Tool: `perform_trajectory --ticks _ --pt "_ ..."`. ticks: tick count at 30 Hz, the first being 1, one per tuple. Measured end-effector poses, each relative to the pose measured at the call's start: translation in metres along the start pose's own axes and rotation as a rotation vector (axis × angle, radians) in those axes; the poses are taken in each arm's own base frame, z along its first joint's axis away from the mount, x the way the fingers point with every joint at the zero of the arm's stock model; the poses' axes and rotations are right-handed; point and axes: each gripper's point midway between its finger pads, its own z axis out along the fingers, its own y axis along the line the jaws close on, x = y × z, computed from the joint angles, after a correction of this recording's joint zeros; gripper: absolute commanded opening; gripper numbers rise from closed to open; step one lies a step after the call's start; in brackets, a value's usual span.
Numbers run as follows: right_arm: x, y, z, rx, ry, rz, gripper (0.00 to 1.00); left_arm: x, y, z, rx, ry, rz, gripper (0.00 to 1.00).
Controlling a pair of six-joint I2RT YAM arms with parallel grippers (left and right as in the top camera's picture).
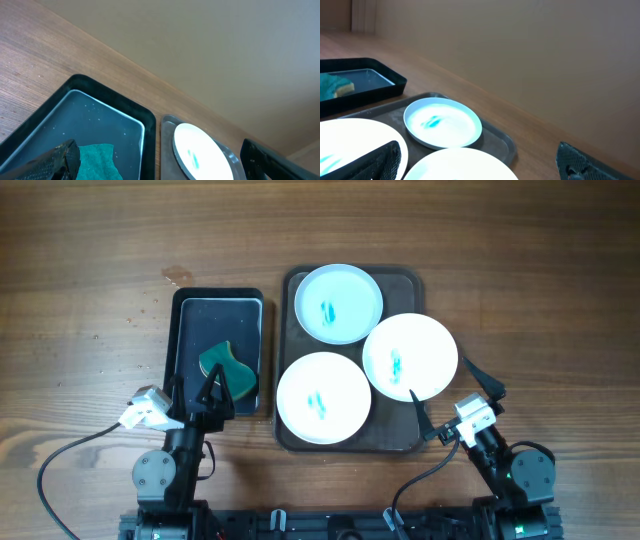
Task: Clean dirty plates on tray and stack at the side
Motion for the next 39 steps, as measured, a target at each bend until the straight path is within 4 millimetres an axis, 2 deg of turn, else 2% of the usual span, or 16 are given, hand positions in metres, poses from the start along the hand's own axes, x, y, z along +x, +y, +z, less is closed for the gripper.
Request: perform_trajectory --ticks 34,39 --pt "-0.0005 0.0012 0.0 -0.007 -0.003 0.0 1.0 -0.0001 -0.0001 0.0 0.0 0.0 0.0 1.0" --pt "-0.0063 -0.0005 -0.0001 -0.001 -0.026 0.023 1.0 -0.0018 -0.0047 -0.0001 0.023 -0.004 0.001 1.0"
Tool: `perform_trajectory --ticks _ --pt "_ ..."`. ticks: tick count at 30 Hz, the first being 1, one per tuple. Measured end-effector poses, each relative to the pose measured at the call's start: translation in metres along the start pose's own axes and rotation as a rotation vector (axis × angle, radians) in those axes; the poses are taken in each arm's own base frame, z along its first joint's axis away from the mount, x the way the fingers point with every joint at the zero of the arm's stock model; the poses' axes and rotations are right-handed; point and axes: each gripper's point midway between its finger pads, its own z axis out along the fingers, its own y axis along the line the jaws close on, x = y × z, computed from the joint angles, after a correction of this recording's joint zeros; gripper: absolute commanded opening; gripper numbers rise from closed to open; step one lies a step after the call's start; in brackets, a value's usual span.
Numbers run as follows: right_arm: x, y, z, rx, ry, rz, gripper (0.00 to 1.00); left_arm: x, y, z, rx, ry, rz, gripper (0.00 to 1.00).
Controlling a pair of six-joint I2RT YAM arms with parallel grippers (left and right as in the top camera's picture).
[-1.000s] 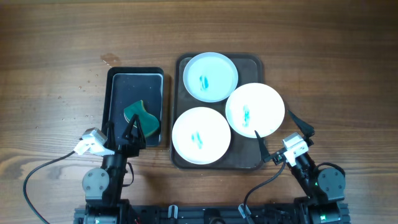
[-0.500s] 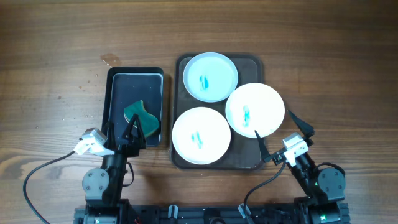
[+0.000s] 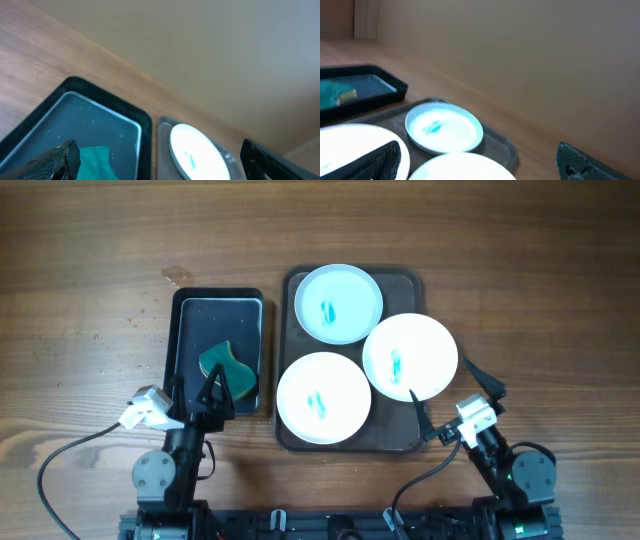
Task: Clean dirty plates on tray and stack at the side
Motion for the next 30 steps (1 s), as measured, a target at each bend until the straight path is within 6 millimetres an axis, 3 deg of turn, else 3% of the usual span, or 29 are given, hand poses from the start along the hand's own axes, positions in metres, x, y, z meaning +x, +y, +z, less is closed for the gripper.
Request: perform_trajectory --ticks 6,10,14,16,22,25,27,30 --pt "-0.03 0.002 -0.002 -0.035 -0.102 0.165 1.0 -0.008 -0.014 -0.001 0.065 -0.022 0.005 1.0" --pt "-0.075 0.007 -0.008 -0.127 -0.146 0.206 1.0 -0.008 -0.018 -0.007 0.02 0.065 -0.003 1.0" --pt "-0.112 0.003 -0.004 -0.186 -0.091 0.252 1.0 -0.038 -0.041 -0.013 -0.015 0.121 -0.007 1.0" --pt "-0.121 0.0 0.005 -0.216 -0.003 0.309 1.0 -0.048 -0.049 -0.011 -0.061 0.192 -0.016 1.0" --pt "-0.119 -0.008 0.031 -0.275 0.413 0.559 1.0 -0.069 -0.067 -0.002 -0.236 0.475 -0.053 1.0" --pt "-0.119 -0.016 0.052 -0.281 0.524 0.633 1.0 -0.086 -0.081 0.009 -0.286 0.561 -0.063 1.0" --pt "-0.106 -0.015 0.062 -0.277 0.599 0.719 1.0 -0.086 -0.087 0.015 -0.287 0.614 -0.079 1.0" --pt "-0.073 0.0 0.059 -0.291 0.769 0.84 0.78 -0.071 -0.083 0.01 -0.316 0.708 -0.105 1.0"
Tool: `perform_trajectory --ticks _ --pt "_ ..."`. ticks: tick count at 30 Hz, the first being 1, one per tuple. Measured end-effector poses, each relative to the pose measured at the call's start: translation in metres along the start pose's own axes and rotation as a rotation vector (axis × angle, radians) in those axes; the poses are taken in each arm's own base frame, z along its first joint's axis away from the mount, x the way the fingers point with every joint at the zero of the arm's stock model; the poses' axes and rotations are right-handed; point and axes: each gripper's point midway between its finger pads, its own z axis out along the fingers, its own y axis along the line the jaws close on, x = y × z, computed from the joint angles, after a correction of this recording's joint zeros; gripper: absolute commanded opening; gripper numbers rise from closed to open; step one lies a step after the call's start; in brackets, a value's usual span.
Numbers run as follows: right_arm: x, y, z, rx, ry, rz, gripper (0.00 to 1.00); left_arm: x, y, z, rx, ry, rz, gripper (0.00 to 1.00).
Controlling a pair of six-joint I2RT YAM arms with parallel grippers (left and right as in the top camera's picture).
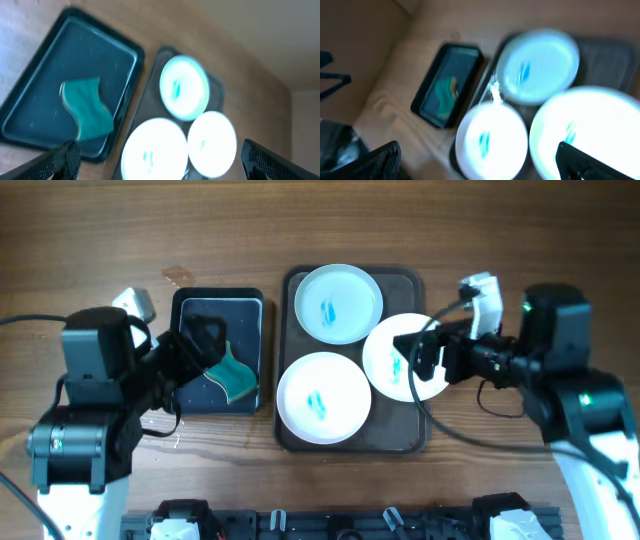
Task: Clean dirty plates on tray and stack at the side
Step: 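Reach left gripper to the sponge and right gripper to the front-right plate rim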
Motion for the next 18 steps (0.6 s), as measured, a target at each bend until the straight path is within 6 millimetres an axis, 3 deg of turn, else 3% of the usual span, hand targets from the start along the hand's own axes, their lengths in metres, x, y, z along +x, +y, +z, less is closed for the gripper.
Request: perform_trajectory --ticks 2,3,5,8,9,11,16,18 --pt "0.012 -0.004 0.006 0.003 0.065 0.051 0.64 0.011 0.009 0.005 -0.044 0.061 -0.018 1.0" --pt "0.035 -0.006 0.021 0.012 0.181 0.099 0.61 0.021 0.018 0.01 -0.089 0.119 -0.035 1.0" --pt "0.061 -0.007 0.04 0.052 0.294 0.119 0.48 0.032 0.03 0.02 -0.153 0.204 -0.058 1.0" --pt "0.102 -0.014 0.07 0.121 0.423 0.137 0.38 0.046 0.043 0.031 -0.224 0.305 -0.066 1.0" --pt "0.123 -0.021 0.085 0.155 0.484 0.152 0.37 0.048 0.047 0.036 -0.241 0.333 -0.065 1.0" --pt "0.148 -0.033 0.106 0.193 0.543 0.163 0.36 0.052 0.053 0.047 -0.275 0.384 -0.063 1.0" --pt "0.175 -0.067 0.143 0.326 0.602 0.164 0.33 0.056 0.061 0.065 -0.312 0.456 -0.048 1.0" --pt "0.179 -0.081 0.156 0.368 0.603 0.163 0.27 0.056 0.063 0.07 -0.313 0.469 -0.03 1.0"
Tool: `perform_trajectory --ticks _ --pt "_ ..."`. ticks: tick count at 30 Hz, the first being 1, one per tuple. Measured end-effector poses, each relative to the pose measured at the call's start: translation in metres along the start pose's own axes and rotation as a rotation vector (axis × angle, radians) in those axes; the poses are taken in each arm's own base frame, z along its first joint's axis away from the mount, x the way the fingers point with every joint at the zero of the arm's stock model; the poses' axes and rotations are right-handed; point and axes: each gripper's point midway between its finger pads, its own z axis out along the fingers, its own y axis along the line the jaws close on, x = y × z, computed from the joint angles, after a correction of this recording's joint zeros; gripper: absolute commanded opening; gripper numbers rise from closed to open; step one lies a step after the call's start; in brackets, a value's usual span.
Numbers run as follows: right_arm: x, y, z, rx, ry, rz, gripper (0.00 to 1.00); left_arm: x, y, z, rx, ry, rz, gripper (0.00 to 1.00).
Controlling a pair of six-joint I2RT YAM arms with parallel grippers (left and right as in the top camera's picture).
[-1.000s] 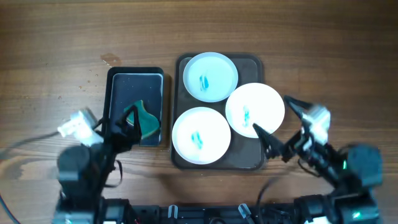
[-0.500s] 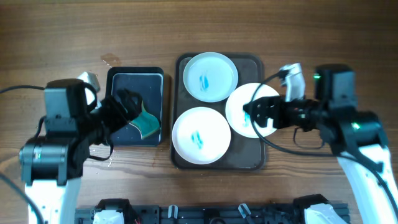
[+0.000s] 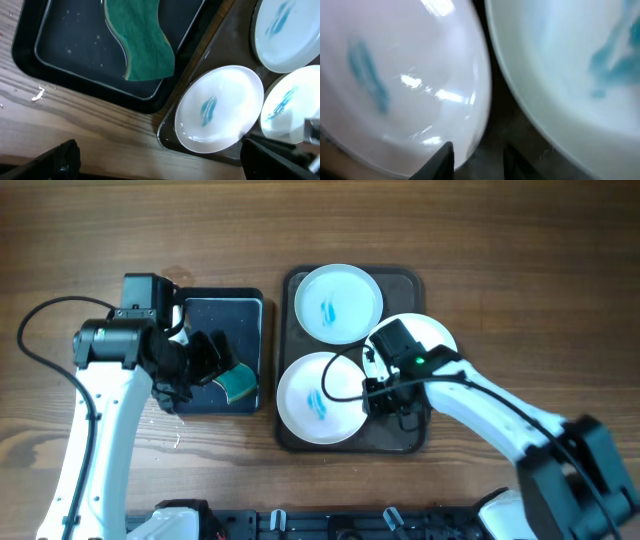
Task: Clean dirty plates on tray and stack at the side
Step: 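Reach left gripper to the sponge and right gripper to the front-right plate rim, then grasp the green sponge with the left gripper, dipping it in the water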
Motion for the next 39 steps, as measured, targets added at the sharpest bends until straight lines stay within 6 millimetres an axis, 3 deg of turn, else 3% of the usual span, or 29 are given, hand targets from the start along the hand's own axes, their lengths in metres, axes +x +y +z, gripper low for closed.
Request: perform_trajectory --ticks 3,5,10,15,18,23,24,27,32,33,36,37,39 --pt "-0.014 -0.003 0.016 0.012 -0.035 0.01 0.14 -0.006 -0.002 0.001 0.004 -0.019 0.023 0.99" --pt "-0.025 -0.004 0.016 0.024 -0.082 0.022 0.04 -0.009 -0.003 0.001 0.007 -0.031 0.026 0.89" --pt "-0.037 -0.007 0.014 0.045 -0.138 0.068 0.04 -0.021 -0.006 0.008 0.022 -0.082 0.048 0.84" --pt "-0.04 -0.011 0.014 0.07 -0.156 0.113 0.04 -0.016 0.009 0.054 -0.005 -0.038 0.024 0.82" --pt "-0.043 -0.013 0.013 0.08 -0.175 0.125 0.04 -0.014 0.018 0.086 -0.016 -0.02 0.008 0.72" --pt "-0.046 -0.014 0.013 0.087 -0.187 0.129 0.04 -0.029 0.02 0.128 -0.022 -0.029 -0.035 0.51" --pt "-0.046 -0.014 0.012 0.088 -0.188 0.129 0.04 -0.032 0.021 0.136 -0.031 -0.027 -0.051 0.43" --pt "-0.046 -0.014 0.012 0.09 -0.189 0.129 0.04 -0.034 0.018 0.151 -0.048 -0.025 -0.073 0.04" --pt "-0.046 -0.015 0.012 0.09 -0.189 0.128 0.04 -0.028 0.025 0.155 -0.119 -0.008 -0.082 0.04" --pt "-0.046 -0.015 0.012 0.091 -0.189 0.129 0.04 -0.024 0.032 0.151 -0.163 0.01 -0.086 0.12" --pt "-0.046 -0.015 0.012 0.093 -0.19 0.129 0.04 -0.018 0.044 0.136 -0.254 0.052 -0.058 0.59" --pt "-0.046 -0.015 0.012 0.093 -0.19 0.129 0.04 -0.022 0.042 0.132 -0.26 0.047 -0.037 0.66" --pt "-0.046 -0.015 0.012 0.093 -0.191 0.129 0.04 -0.032 0.038 0.125 -0.26 0.022 -0.006 0.69"
